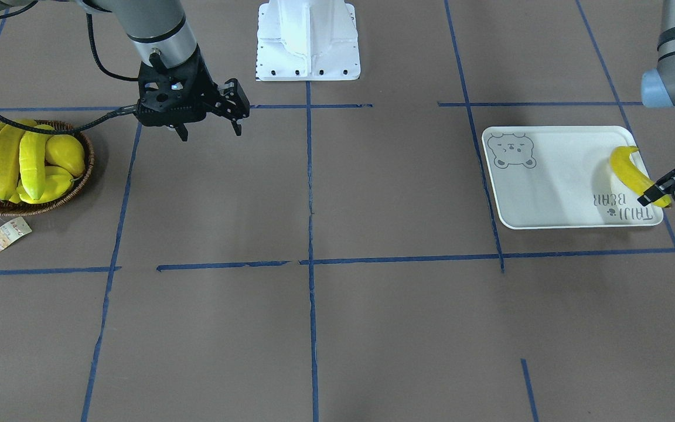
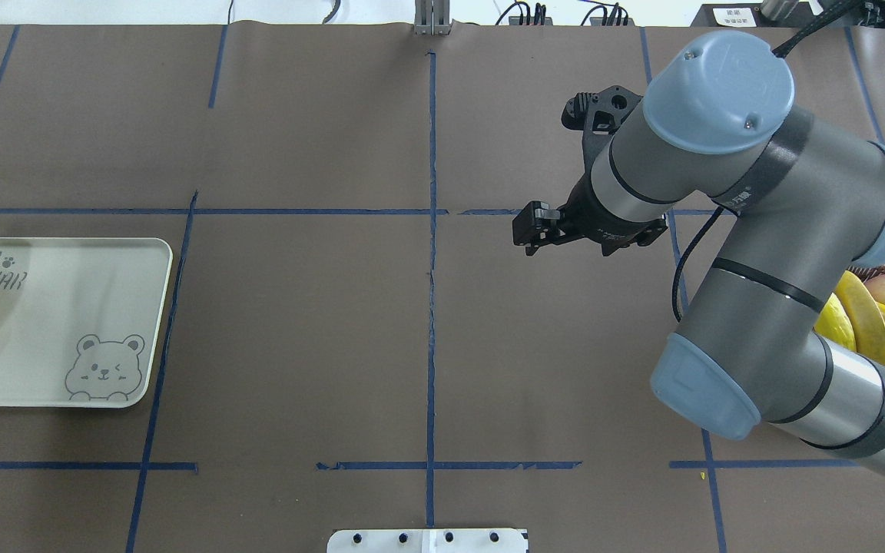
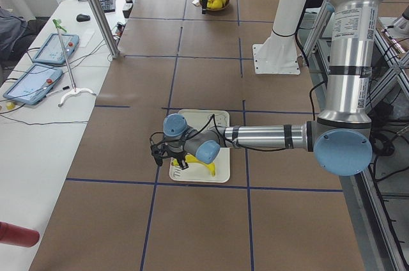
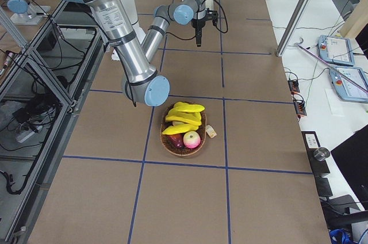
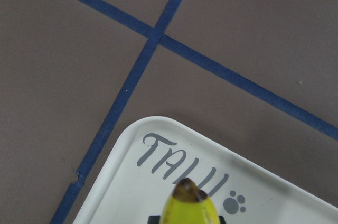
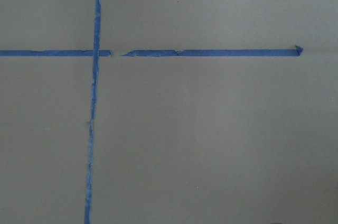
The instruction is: Transfer all bananas from basket to plate
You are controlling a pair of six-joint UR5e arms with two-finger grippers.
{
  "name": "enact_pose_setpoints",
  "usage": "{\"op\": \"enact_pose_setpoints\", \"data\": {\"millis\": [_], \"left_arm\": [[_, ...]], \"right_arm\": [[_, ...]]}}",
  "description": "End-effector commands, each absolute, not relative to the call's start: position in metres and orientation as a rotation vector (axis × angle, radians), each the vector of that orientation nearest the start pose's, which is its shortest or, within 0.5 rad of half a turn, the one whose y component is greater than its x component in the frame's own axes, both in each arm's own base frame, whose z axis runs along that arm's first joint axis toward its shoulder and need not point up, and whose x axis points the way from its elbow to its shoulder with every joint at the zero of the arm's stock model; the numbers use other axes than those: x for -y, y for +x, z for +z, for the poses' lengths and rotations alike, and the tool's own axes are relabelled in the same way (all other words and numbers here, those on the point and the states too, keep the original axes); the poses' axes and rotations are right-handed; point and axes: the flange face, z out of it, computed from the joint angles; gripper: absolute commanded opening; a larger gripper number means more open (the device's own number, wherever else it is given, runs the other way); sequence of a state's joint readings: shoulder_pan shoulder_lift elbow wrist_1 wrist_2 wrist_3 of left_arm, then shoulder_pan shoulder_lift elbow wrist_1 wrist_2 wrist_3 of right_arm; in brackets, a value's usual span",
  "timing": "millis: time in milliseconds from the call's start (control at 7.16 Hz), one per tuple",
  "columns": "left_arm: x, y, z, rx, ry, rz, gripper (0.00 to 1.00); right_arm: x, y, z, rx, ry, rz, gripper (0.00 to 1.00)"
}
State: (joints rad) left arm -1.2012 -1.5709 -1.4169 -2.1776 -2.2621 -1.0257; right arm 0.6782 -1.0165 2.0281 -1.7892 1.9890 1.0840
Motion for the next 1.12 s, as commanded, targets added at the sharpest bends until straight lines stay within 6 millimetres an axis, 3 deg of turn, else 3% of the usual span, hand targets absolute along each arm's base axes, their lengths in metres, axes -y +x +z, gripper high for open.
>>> {"op": "enact_pose_setpoints", "data": {"millis": [0,140,279,419,558,698,977], "left_arm": [[0.503,0.117,0.669,-0.799,-0.054,-0.449,1.00],[0.504,0.115,0.650,-0.825,-0.018,-0.395,1.00],[0.507,0.115,0.612,-0.860,0.042,-0.369,1.00],[0.507,0.115,0.571,-0.902,0.109,-0.337,1.00],[0.509,0.119,0.535,-0.940,0.157,-0.311,1.00],[0.506,0.120,0.515,-0.966,0.190,-0.290,1.00],[0.503,0.123,0.504,-0.978,0.202,-0.274,1.00]], "right_arm": [[0.427,-0.383,0.184,0.873,0.100,0.011,1.00],[0.426,-0.378,0.180,0.881,0.110,0.013,1.00],[0.426,-0.374,0.184,0.879,0.107,0.014,1.00],[0.417,-0.358,0.198,0.872,0.111,0.000,1.00],[0.409,-0.327,0.223,0.848,0.142,-0.056,1.00],[0.403,-0.301,0.252,0.809,0.152,-0.090,1.00],[0.392,-0.254,0.304,0.734,0.157,-0.173,1.00]]}}
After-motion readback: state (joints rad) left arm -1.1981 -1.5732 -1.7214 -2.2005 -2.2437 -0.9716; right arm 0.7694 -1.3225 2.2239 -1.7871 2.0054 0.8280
